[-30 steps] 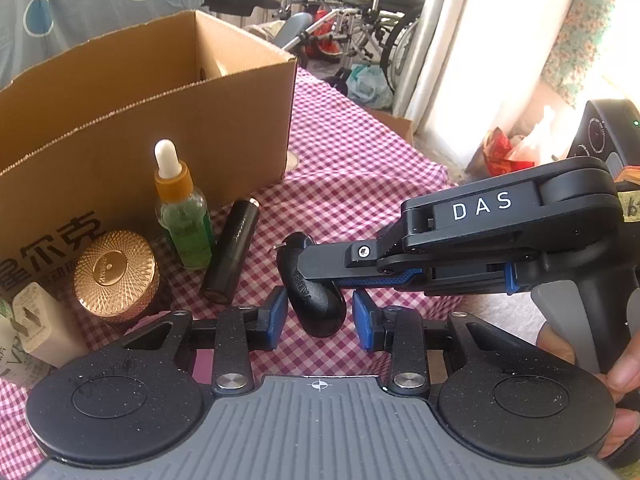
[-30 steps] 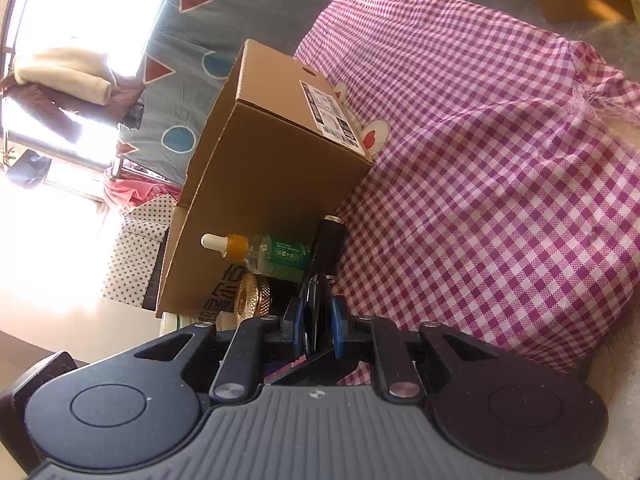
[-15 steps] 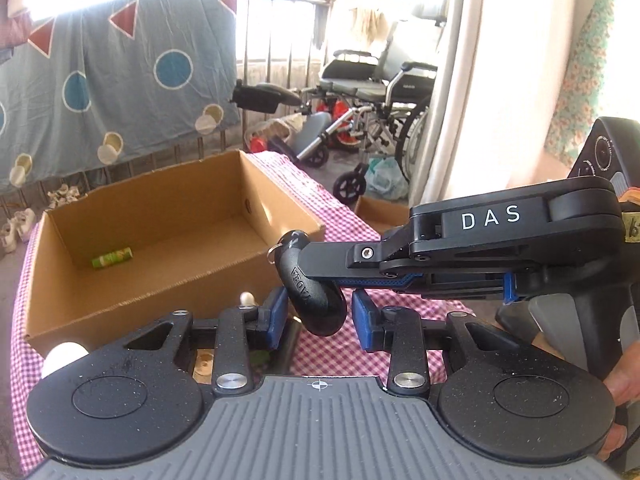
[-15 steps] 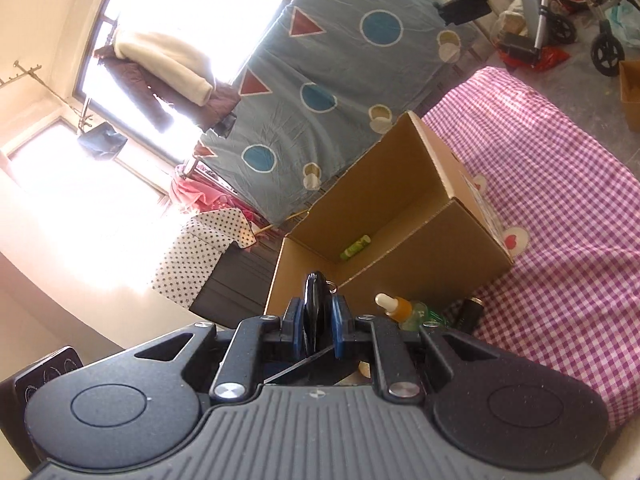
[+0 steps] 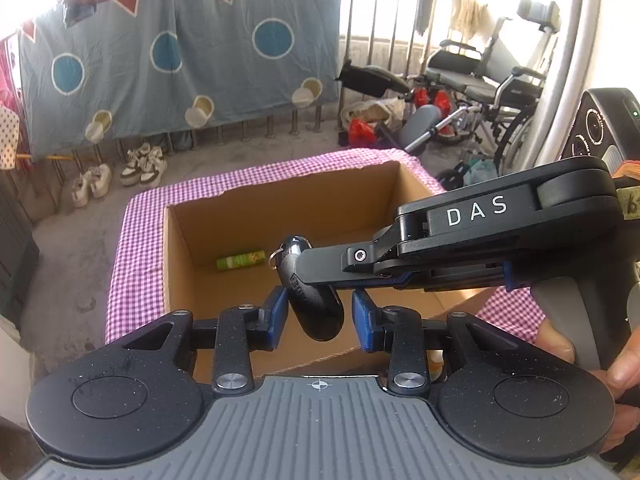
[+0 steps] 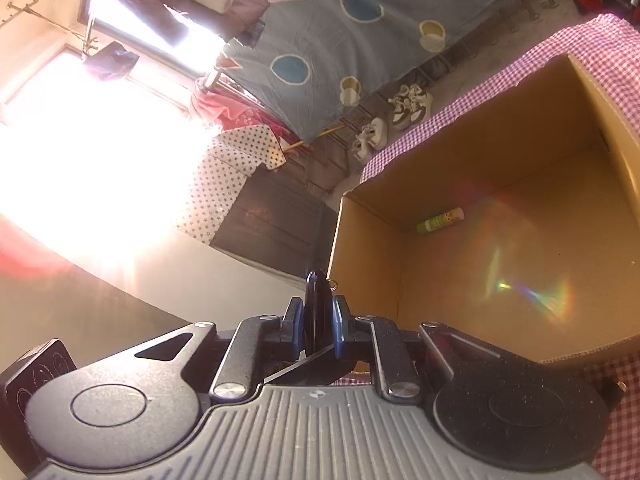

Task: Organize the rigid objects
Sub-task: 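Carry the black oval object into the box and release it, then return the right tool to the black cylinder and close on it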

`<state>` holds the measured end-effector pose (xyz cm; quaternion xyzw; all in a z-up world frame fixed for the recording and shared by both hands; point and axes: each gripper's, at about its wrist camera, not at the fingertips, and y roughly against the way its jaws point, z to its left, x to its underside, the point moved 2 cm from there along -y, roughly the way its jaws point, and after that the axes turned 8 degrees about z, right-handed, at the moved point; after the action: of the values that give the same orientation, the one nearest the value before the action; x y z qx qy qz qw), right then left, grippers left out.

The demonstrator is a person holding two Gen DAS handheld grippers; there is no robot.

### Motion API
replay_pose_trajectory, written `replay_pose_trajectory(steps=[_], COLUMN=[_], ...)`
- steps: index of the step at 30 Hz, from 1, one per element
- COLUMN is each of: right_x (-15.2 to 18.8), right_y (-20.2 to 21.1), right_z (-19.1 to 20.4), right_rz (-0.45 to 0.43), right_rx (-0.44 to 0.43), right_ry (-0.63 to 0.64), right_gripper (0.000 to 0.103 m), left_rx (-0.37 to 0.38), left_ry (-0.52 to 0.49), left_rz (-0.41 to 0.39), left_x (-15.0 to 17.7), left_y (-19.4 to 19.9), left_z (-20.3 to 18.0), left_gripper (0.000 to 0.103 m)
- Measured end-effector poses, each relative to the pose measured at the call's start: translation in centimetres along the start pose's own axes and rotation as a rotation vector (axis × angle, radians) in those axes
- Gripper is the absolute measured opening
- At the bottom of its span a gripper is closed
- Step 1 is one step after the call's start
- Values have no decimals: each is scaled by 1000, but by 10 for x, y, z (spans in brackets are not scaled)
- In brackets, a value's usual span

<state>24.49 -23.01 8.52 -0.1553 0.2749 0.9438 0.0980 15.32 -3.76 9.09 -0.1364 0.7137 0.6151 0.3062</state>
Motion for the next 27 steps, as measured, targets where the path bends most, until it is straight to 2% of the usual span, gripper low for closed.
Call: replay_pose_trajectory(steps=[4, 7, 13, 20, 27], right_x=[-24, -36, -43, -39, -36], right_y=[-49, -78, -117, -121, -85], right_z=[-18, -29, -50, -55, -40], right_rz=[116, 167, 238, 252, 193], right_rx=[10, 30, 70, 81, 48], right_ry=[-87, -137, -238, -276, -234], right_gripper=[16, 16, 17, 18, 18], left_rx=[2, -15, -70, -75, -42], left_ry=[63, 76, 85, 81, 94], left_rz=[98, 147, 174, 162, 122], left_x=[-2, -4, -7, -5, -5], left_y=[-29, -47, -55, -50, -29], left_z=[39, 55, 67, 67, 64], left_gripper=[34, 34, 36, 38, 40])
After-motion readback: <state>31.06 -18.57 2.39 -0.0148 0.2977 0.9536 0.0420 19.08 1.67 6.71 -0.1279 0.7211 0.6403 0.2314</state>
